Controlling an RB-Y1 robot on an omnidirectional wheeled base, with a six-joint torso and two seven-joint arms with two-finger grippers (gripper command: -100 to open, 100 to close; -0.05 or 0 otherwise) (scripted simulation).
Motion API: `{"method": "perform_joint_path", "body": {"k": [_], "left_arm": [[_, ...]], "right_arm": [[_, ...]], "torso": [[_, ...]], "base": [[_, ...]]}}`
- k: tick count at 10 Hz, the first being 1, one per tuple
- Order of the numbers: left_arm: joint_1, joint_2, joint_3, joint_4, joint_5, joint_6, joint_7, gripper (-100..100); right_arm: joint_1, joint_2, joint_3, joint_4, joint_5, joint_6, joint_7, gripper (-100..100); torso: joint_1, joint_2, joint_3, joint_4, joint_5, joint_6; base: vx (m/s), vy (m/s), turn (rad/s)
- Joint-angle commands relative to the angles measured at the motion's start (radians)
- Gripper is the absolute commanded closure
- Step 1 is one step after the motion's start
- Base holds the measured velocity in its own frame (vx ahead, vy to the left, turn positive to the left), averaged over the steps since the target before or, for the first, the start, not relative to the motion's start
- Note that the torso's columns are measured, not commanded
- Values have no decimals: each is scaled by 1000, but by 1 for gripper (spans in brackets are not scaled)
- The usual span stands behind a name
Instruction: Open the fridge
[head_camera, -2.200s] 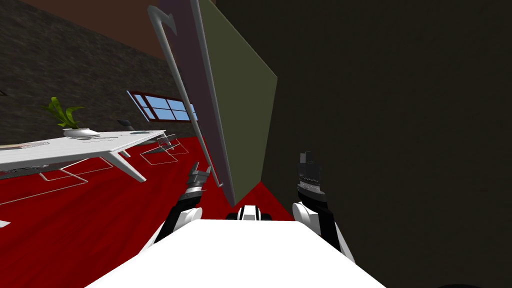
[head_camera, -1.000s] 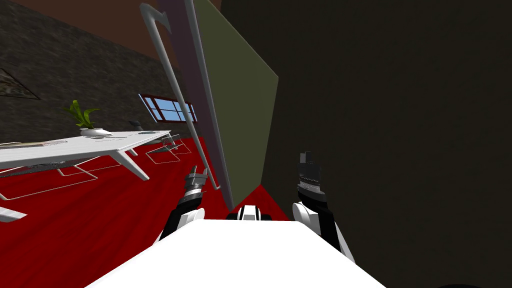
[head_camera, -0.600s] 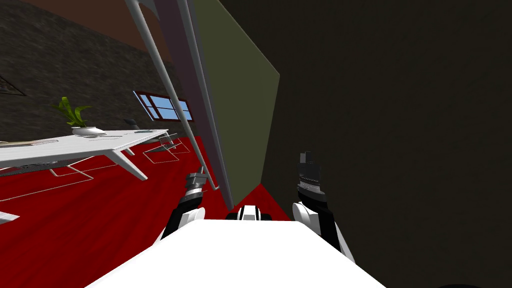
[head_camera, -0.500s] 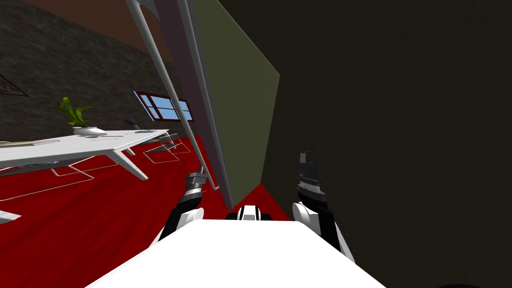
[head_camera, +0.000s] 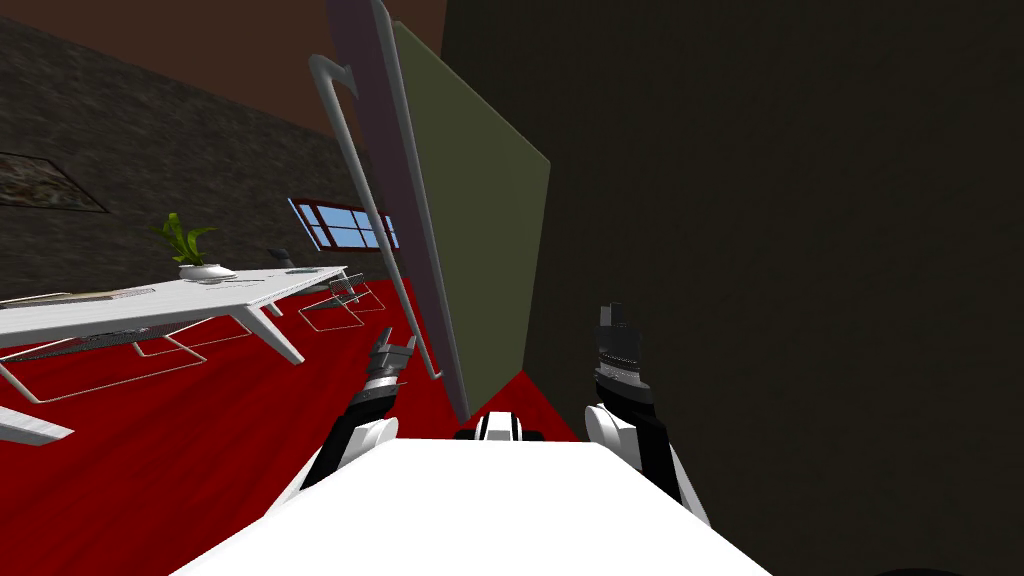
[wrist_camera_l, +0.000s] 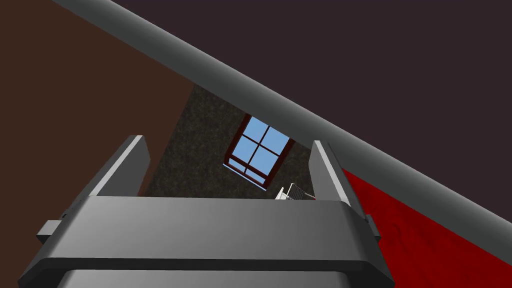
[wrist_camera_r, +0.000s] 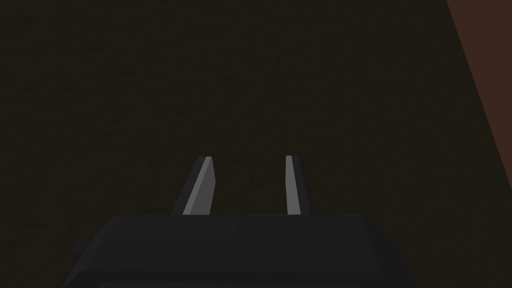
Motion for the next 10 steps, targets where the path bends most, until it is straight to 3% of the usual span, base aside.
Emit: {"method": "perform_joint_path", "body": {"k": [1, 7, 10], "left_arm": [[-7, 25, 1, 49, 6, 12, 3, -100], [-21, 38, 3, 136, 19, 0, 16, -100], [-32, 38, 6, 209, 33, -15, 30, -100]], "right_arm": [[0, 0, 0, 0, 0, 0, 0, 0], [0, 0, 0, 0, 0, 0, 0, 0], [0, 0, 0, 0, 0, 0, 0, 0]], "torso": [[1, 0, 0, 0, 0, 0], [1, -1, 0, 0, 1, 2], [1, -2, 0, -1, 2, 1]], "base": [[12, -15, 33], [15, -17, 29], [26, -29, 46]]}}
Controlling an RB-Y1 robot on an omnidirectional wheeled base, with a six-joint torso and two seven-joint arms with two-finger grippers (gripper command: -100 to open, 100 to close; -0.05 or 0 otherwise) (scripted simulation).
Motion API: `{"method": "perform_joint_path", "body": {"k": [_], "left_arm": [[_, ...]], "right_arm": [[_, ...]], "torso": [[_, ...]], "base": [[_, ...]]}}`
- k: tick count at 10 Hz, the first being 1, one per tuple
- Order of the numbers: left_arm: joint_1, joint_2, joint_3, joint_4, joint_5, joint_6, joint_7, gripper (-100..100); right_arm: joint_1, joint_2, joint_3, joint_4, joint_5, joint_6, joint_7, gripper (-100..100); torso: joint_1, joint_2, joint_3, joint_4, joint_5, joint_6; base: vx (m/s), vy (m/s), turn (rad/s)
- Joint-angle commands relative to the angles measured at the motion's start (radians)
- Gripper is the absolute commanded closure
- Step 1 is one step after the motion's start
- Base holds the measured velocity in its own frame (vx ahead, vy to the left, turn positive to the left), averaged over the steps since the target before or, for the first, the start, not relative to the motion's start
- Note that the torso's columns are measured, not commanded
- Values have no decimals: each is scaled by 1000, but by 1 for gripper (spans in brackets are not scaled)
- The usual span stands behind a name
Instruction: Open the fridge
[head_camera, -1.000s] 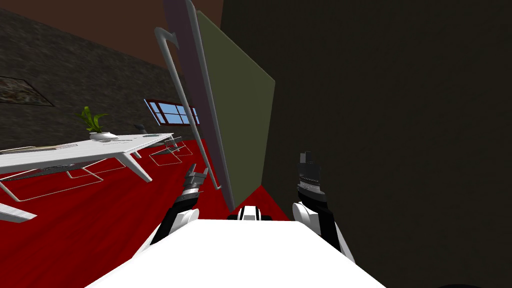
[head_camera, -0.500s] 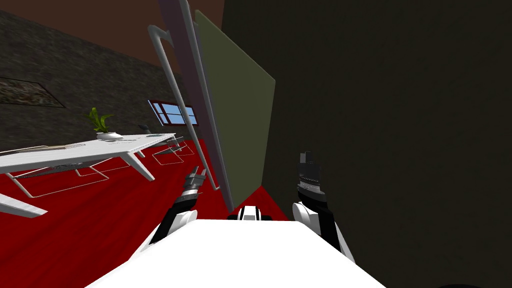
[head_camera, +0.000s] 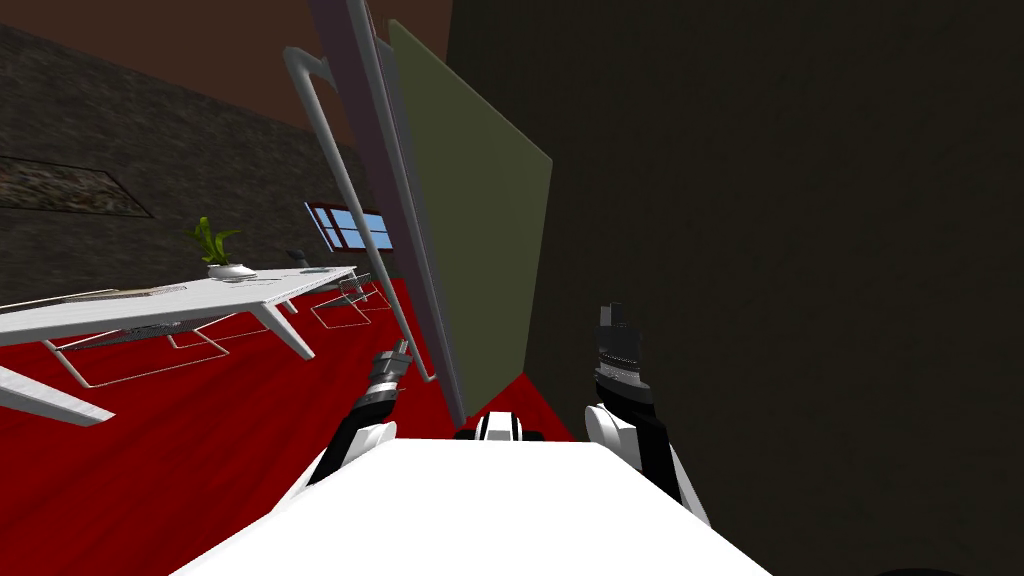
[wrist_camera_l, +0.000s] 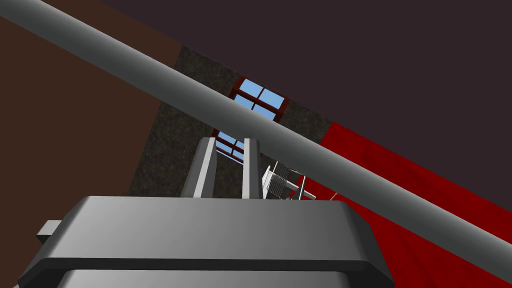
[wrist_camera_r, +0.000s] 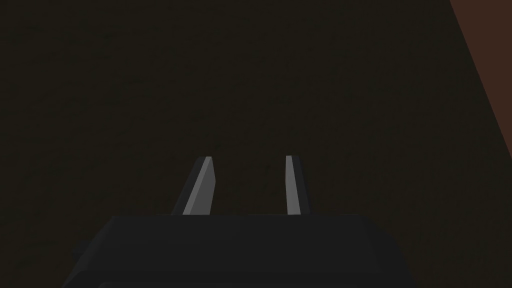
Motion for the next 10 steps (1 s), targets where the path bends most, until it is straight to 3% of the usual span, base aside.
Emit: {"method": "perform_joint_path", "body": {"k": [1, 8, 10], "left_arm": [[9, 1, -1, 53, 13, 6, 12, -100], [-2, -7, 5, 138, 36, -19, 34, -100], [-7, -45, 8, 181, 49, -33, 46, -100]], "right_arm": [[0, 0, 0, 0, 0, 0, 0, 0], [0, 0, 0, 0, 0, 0, 0, 0], [0, 0, 0, 0, 0, 0, 0, 0]], "torso": [[-2, 2, 1, 1, -1, 0], [-2, 5, 4, 3, -1, 1], [-3, 6, 4, 3, -2, 0]], "base": [[29, -39, 68], [19, -23, 31], [23, -30, 53]]}}
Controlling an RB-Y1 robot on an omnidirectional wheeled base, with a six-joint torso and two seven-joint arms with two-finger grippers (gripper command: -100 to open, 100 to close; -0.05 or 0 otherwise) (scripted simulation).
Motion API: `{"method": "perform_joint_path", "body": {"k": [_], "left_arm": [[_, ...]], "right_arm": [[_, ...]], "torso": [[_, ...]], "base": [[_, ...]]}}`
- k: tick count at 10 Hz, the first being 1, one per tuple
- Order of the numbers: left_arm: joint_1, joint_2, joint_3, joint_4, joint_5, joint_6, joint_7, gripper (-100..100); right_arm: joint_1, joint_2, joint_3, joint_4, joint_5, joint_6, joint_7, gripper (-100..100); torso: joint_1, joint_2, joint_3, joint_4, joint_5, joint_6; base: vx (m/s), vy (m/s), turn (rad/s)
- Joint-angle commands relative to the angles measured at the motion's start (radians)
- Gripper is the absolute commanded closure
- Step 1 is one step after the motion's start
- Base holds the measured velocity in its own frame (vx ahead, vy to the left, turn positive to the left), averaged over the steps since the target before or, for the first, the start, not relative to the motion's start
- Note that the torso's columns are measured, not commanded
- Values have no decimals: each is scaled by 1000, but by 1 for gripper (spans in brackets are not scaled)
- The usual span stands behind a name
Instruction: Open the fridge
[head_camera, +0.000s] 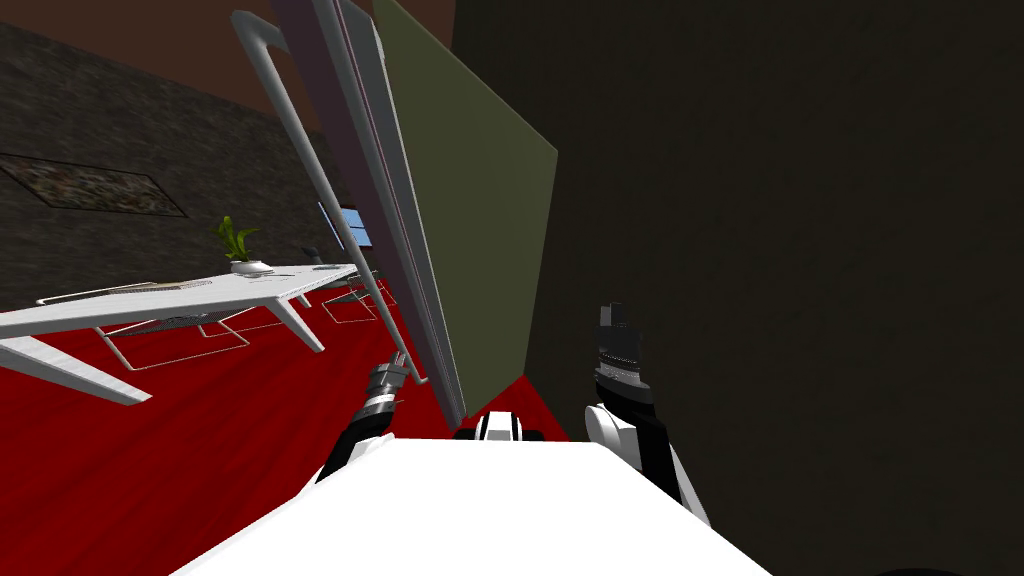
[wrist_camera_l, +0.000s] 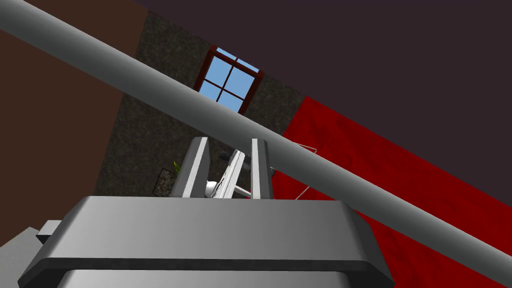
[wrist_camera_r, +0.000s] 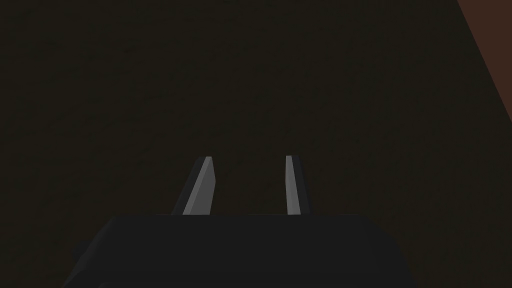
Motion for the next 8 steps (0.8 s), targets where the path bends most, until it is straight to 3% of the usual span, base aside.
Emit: {"method": "perform_joint_path", "body": {"k": [1, 6, 7, 8], "left_arm": [[-2, -49, 2, 42, 14, 3, 12, -100], [-5, -184, 4, 69, 24, -8, 21, -100], [-5, -204, 4, 71, 24, -9, 22, -100], [-6, -192, 4, 70, 23, -9, 20, -100]], "right_arm": [[0, 0, 0, 0, 0, 0, 0, 0], [0, 0, 0, 0, 0, 0, 0, 0], [0, 0, 0, 0, 0, 0, 0, 0], [0, 0, 0, 0, 0, 0, 0, 0]], "torso": [[-1, 1, 1, 1, -1, 0], [-13, 21, 11, 9, -9, -5], [-12, 20, 10, 9, -9, -5], [-12, 19, 9, 9, -9, -5]], "base": [[39, -40, 19], [20, -11, 13], [-2, -8, 5], [0, 0, 0]]}}
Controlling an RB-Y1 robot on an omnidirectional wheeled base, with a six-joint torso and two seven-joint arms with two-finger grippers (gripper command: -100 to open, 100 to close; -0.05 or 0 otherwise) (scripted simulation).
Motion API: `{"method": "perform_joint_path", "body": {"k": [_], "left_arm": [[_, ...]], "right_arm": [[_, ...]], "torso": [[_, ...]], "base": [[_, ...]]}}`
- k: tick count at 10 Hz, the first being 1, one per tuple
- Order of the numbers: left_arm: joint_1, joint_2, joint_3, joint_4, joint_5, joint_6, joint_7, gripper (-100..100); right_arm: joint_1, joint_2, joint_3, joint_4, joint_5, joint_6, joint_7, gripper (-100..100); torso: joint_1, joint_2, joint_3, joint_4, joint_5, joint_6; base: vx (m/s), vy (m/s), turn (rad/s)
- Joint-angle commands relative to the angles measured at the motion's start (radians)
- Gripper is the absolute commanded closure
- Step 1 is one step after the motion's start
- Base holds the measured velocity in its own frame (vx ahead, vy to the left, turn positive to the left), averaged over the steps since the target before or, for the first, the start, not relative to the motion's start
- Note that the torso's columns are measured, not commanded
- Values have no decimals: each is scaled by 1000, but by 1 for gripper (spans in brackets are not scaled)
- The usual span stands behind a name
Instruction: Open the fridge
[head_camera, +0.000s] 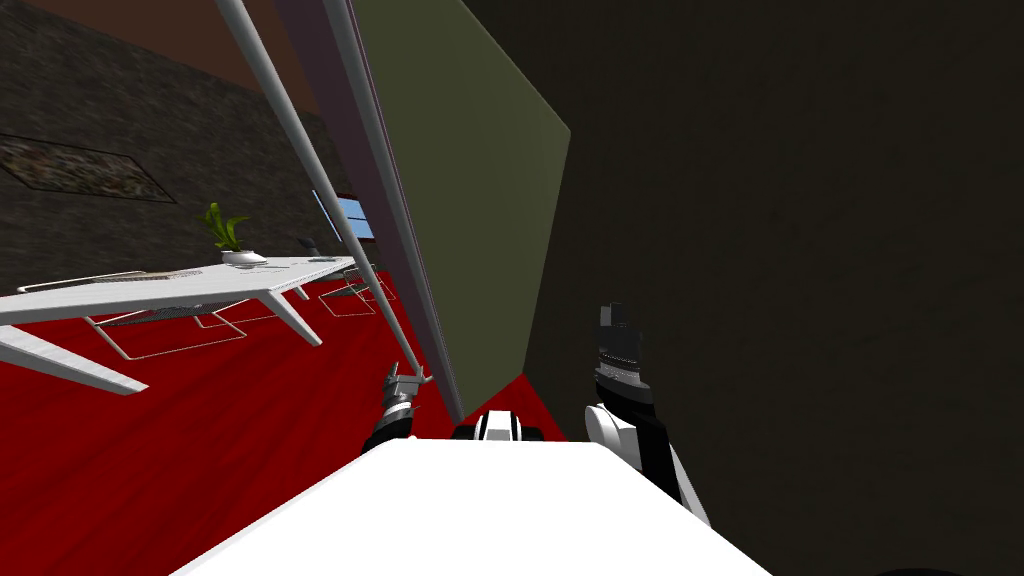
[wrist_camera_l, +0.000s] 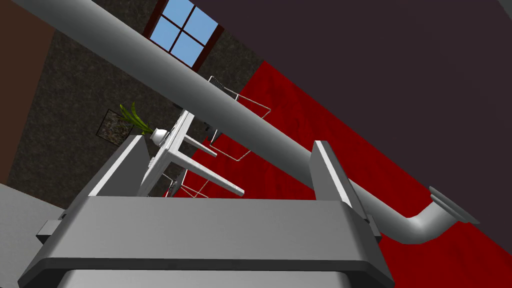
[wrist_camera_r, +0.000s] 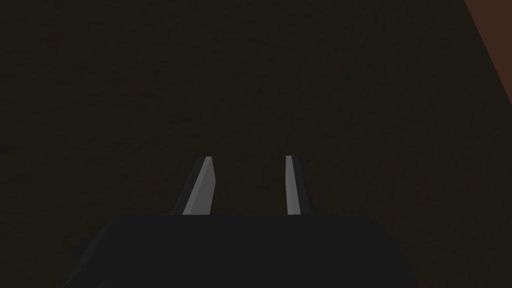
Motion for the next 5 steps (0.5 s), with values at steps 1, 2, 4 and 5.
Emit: {"method": "perform_joint_path", "body": {"k": [1, 2, 4, 5], "left_arm": [[4, 0, 7, -28, 6, 27, -4, -100], [8, -2, 2, -15, 3, 12, -1, -100], [11, 12, -12, -18, -1, 18, 9, 100], [11, 27, -27, -19, -5, 21, 21, 100]], "right_arm": [[0, 0, 0, 0, 0, 0, 0, 0], [0, 0, 0, 0, 0, 0, 0, 0], [0, 0, 0, 0, 0, 0, 0, 0], [0, 0, 0, 0, 0, 0, 0, 0]], "torso": [[1, -1, -1, 0, 0, 0], [3, -5, -2, 0, 0, 1], [1, -4, -2, 0, 0, 1], [10, 0, 0, 2, 0, 1]], "base": [[52, 21, 5], [19, 10, 24], [-34, 81, -51], [-80, 277, -140]]}}
